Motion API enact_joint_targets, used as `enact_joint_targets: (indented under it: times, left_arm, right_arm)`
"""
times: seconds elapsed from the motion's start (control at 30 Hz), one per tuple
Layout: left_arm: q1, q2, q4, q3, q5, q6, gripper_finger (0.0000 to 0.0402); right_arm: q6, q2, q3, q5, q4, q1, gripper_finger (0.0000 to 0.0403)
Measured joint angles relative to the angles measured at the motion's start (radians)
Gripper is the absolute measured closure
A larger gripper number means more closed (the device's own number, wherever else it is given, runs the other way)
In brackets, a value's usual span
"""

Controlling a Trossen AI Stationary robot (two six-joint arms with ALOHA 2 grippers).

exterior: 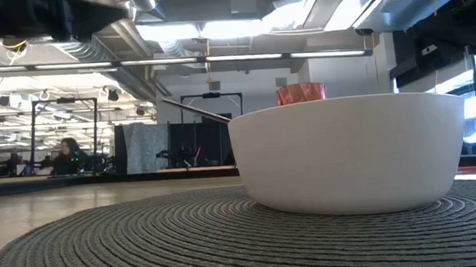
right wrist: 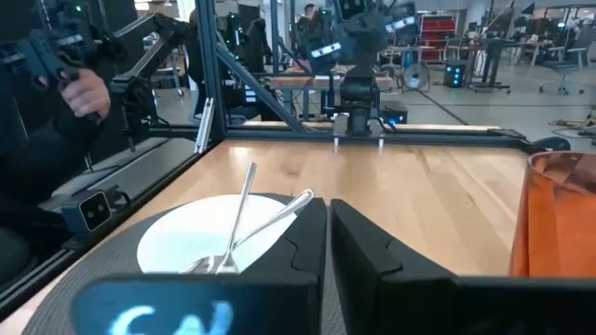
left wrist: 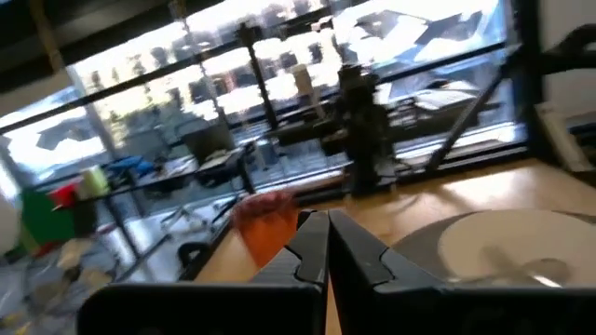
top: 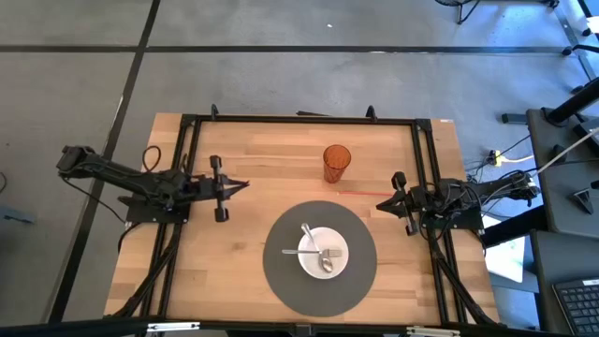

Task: Pick & Place Utensil
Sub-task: Put the orange straw into the orange cup

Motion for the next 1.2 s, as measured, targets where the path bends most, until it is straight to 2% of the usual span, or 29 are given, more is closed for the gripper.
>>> enact_joint_targets:
  times: [0.1,0.2,0.3,0.4,0.5,0.63,0.8,0.93,1.1,1.2]
  left_arm:
    - [0.044,-0.023,0.021,-0.067,-0.007,-0.003,0.0400]
    - [0.111,-0.051,0.076,-0.116,0.081,-0.021,0.0401]
    - [0.178,-0.084,0.052,-0.130,0.166,-0.054,0.0401]
    - [0.230,-0.091,0.034,-0.131,0.209,-0.078,0.0399]
    - [0.265,-0.085,0.028,-0.131,0.187,-0.081,0.0399]
    - [0.292,-0.077,0.039,-0.131,0.098,-0.129,0.0398]
    - [0.310,-0.075,0.180,-0.131,-0.034,-0.218,0.0398]
    - [0.324,-0.073,0.232,-0.131,-0.038,-0.182,0.0398]
    - [0.326,-0.069,0.221,-0.131,-0.008,-0.182,0.0398]
    - [0.326,-0.069,0.187,-0.131,0.009,-0.182,0.0398]
  right_arm:
    - [-0.006,0.000,0.000,0.000,0.000,0.000,0.0383]
    - [-0.034,0.000,0.000,0.000,0.010,0.000,0.0383]
    - [-0.057,0.000,0.000,0.000,0.013,0.000,0.0383]
    - [-0.064,0.000,0.000,0.000,-0.004,0.000,0.0383]
    - [-0.054,0.000,0.000,0.000,-0.008,0.000,0.0383]
    - [-0.041,0.000,0.000,0.001,0.009,0.000,0.0383]
    - [-0.061,0.005,0.022,0.051,0.026,0.000,0.0385]
    - [-0.072,0.053,0.100,0.062,-0.001,0.000,0.0398]
    - [-0.027,0.182,0.250,0.152,-0.178,-0.005,0.0398]
    - [-0.009,0.276,0.348,0.164,-0.285,-0.017,0.0400]
